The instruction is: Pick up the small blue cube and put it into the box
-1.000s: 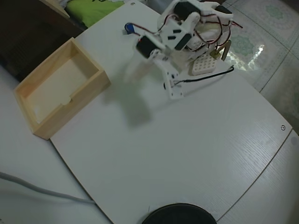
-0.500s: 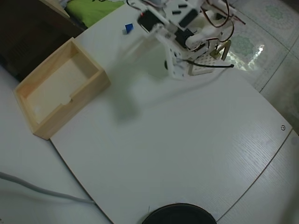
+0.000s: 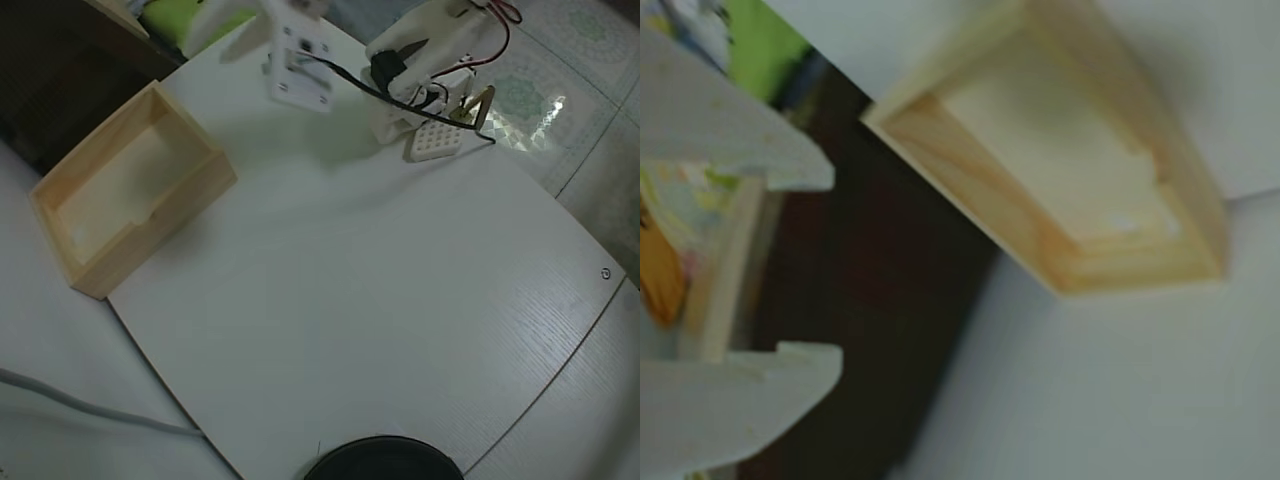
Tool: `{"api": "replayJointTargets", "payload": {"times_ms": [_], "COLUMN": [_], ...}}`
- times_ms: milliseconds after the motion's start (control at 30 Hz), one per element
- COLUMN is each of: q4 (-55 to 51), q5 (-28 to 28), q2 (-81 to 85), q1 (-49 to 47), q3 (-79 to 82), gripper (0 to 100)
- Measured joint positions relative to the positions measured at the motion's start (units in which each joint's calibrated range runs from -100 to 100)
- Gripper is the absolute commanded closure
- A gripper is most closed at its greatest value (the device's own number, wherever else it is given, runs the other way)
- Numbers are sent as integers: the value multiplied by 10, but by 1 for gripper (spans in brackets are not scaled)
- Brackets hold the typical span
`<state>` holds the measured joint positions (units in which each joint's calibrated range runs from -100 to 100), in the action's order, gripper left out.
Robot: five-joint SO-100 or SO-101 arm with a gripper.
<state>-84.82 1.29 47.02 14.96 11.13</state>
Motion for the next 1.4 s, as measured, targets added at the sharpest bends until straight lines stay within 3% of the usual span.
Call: {"api": "replayJointTargets", "payload": {"times_ms": [267, 867, 1133, 1400], "q4": [-48, -38, -9, 61], "q5": [-10, -14, 8, 33], "q2": [-105, -241, -241, -243], "q1": [112, 380, 453, 469], "q3": [-30, -25, 116, 217], "gripper": [85, 85, 85, 85]}}
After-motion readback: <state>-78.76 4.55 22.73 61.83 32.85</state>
